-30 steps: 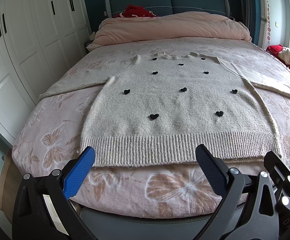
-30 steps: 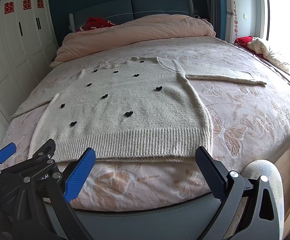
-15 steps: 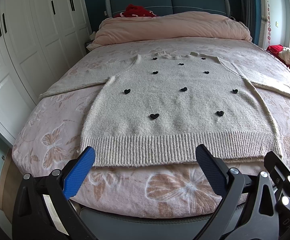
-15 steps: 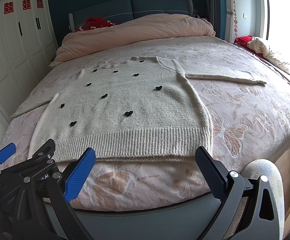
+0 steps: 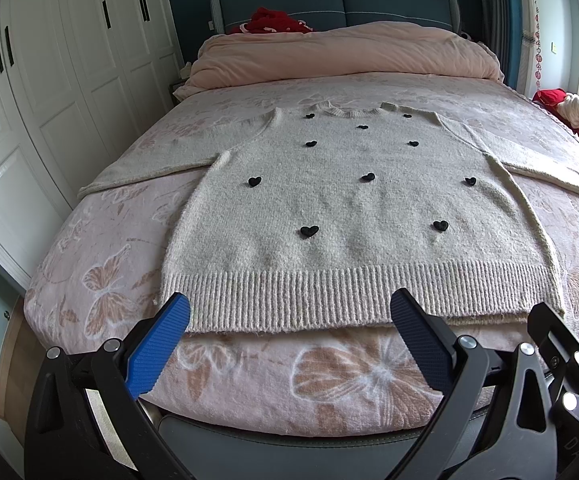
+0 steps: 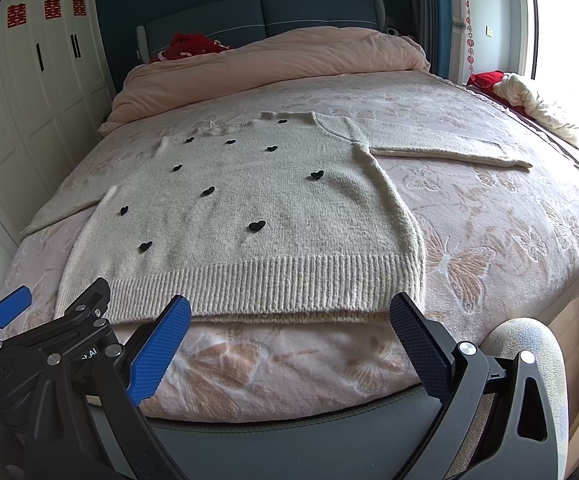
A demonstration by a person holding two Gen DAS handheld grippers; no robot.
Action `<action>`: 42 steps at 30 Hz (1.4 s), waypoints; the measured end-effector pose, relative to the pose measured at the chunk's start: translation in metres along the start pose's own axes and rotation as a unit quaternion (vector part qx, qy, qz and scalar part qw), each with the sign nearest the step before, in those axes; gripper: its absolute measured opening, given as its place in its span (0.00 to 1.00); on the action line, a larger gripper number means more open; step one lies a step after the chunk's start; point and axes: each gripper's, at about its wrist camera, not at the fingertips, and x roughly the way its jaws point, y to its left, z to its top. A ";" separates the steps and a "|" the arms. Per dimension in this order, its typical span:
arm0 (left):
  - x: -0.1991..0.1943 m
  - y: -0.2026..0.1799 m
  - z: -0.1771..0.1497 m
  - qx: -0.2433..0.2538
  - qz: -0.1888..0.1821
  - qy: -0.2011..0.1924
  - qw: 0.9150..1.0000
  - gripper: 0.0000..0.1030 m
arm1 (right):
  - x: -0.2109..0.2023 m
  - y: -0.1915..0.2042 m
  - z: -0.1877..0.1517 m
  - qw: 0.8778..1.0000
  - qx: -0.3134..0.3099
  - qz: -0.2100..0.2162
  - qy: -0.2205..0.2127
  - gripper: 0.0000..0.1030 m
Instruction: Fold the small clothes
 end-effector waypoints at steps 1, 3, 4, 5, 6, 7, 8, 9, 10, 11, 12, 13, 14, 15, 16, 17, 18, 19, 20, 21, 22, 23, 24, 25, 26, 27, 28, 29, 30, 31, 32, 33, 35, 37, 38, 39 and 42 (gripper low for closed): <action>0.000 0.000 0.000 0.000 0.000 0.001 1.000 0.95 | 0.000 0.000 0.000 1.000 0.000 0.000 0.001 0.95; 0.000 0.000 -0.001 0.000 0.000 0.001 1.000 0.95 | 0.001 0.000 -0.001 1.000 0.000 0.000 0.001 0.95; 0.001 -0.001 -0.001 0.000 0.000 0.001 1.000 0.95 | 0.001 0.000 -0.002 1.000 0.000 0.000 0.001 0.95; 0.001 0.000 -0.001 0.000 0.001 0.002 1.000 0.95 | 0.001 0.000 -0.001 1.000 0.000 -0.001 0.002 0.95; 0.001 0.000 -0.001 0.000 0.000 0.002 1.000 0.95 | 0.002 -0.001 -0.002 1.000 0.001 -0.001 0.002 0.95; 0.002 -0.001 -0.002 0.000 0.001 0.003 1.000 0.95 | 0.003 -0.001 -0.003 1.000 0.001 -0.001 0.003 0.95; 0.003 -0.001 -0.003 0.000 0.001 0.004 1.000 0.95 | 0.003 -0.001 -0.003 1.000 0.001 -0.002 0.004 0.95; 0.004 -0.001 -0.003 0.000 0.001 0.005 1.000 0.95 | 0.004 -0.001 -0.004 1.000 0.002 -0.002 0.004 0.95; 0.005 -0.002 -0.003 0.001 0.001 0.007 1.000 0.95 | 0.005 -0.001 -0.005 1.000 0.002 -0.002 0.006 0.95; 0.005 -0.002 -0.003 0.001 0.001 0.009 1.000 0.95 | 0.006 -0.001 -0.005 1.000 0.003 -0.002 0.007 0.95; 0.007 -0.003 -0.003 0.000 0.001 0.011 1.000 0.95 | 0.008 -0.001 -0.006 1.000 0.003 -0.002 0.010 0.95; 0.009 -0.003 -0.004 0.000 0.001 0.014 1.000 0.95 | 0.009 -0.001 -0.006 1.000 0.004 -0.003 0.012 0.95; 0.010 -0.003 -0.004 0.000 0.001 0.016 1.000 0.95 | 0.011 -0.001 -0.007 1.000 0.005 -0.002 0.015 0.95; 0.012 -0.004 -0.005 0.001 0.002 0.019 1.000 0.95 | 0.013 -0.001 -0.007 1.000 0.005 -0.002 0.019 0.95; 0.013 -0.004 -0.005 0.000 0.003 0.021 1.000 0.95 | 0.015 0.000 -0.007 1.000 0.005 -0.001 0.021 0.95; 0.015 -0.003 -0.005 0.000 0.004 0.023 1.000 0.95 | 0.017 0.000 -0.006 1.000 0.005 0.000 0.023 0.95; 0.017 -0.003 -0.006 -0.001 0.003 0.026 1.000 0.95 | 0.018 0.001 -0.006 1.000 0.003 0.003 0.025 0.95; 0.018 -0.002 -0.005 -0.002 -0.001 0.030 1.000 0.95 | 0.021 0.000 -0.005 1.000 0.001 0.011 0.029 0.95; 0.019 0.000 -0.004 -0.005 -0.008 0.033 0.999 0.95 | 0.024 -0.001 -0.002 0.999 -0.001 0.021 0.033 0.95; 0.020 0.003 -0.001 -0.014 -0.018 0.035 0.999 0.95 | 0.028 -0.006 0.002 0.999 0.001 0.031 0.034 0.95; 0.021 0.008 0.003 -0.026 -0.028 0.036 0.999 0.95 | 0.030 -0.012 0.007 0.999 0.005 0.035 0.033 0.95; 0.021 0.013 0.007 -0.039 -0.037 0.036 0.998 0.95 | 0.034 -0.024 0.016 0.999 0.016 0.037 0.029 0.95; 0.022 0.021 0.012 -0.057 -0.052 0.038 0.996 0.95 | 0.039 -0.036 0.025 0.998 0.031 0.038 0.027 0.95; 0.025 0.028 0.017 -0.074 -0.064 0.043 0.994 0.95 | 0.048 -0.061 0.040 0.997 0.059 0.039 0.025 0.95; 0.029 0.037 0.024 -0.097 -0.074 0.049 0.991 0.95 | 0.056 -0.082 0.051 0.996 0.082 0.038 0.025 0.95; 0.031 0.042 0.028 -0.110 -0.079 0.051 0.990 0.95 | 0.070 -0.116 0.068 0.992 0.118 0.028 0.024 0.95; 0.035 0.048 0.031 -0.124 -0.082 0.052 0.988 0.95 | 0.081 -0.145 0.083 0.989 0.148 0.018 0.023 0.95; 0.038 0.052 0.034 -0.135 -0.082 0.053 0.986 0.95 | 0.090 -0.166 0.093 0.986 0.167 0.011 0.021 0.95; 0.044 0.057 0.037 -0.146 -0.080 0.056 0.984 0.95 | 0.106 -0.202 0.110 0.980 0.197 -0.008 0.021 0.95; 0.050 0.059 0.040 -0.152 -0.080 0.059 0.983 0.95 | 0.116 -0.222 0.120 0.977 0.209 -0.022 0.021 0.94; 0.055 0.061 0.041 -0.157 -0.080 0.063 0.982 0.95 | 0.129 -0.245 0.133 0.975 0.219 -0.033 0.021 0.93; 0.063 0.061 0.043 -0.161 -0.076 0.070 0.982 0.95 | 0.146 -0.275 0.148 0.971 0.231 -0.049 0.022 0.90; 0.076 0.058 0.046 -0.159 -0.068 0.078 0.982 0.95 | 0.169 -0.315 0.166 0.964 0.258 -0.066 0.024 0.90; 0.088 0.051 0.049 -0.146 -0.057 0.085 0.984 0.95 | 0.192 -0.348 0.178 0.954 0.289 -0.071 0.024 0.89; 0.093 0.047 0.051 -0.139 -0.058 0.088 0.985 0.95 | 0.201 -0.362 0.182 0.950 0.302 -0.075 0.022 0.89; 0.101 0.041 0.054 -0.129 -0.055 0.094 0.986 0.95 | 0.210 -0.374 0.185 0.946 0.315 -0.078 0.021 0.89; 0.112 0.026 0.058 -0.105 -0.052 0.097 0.988 0.95 | 0.239 -0.404 0.190 0.932 0.351 -0.087 0.026 0.87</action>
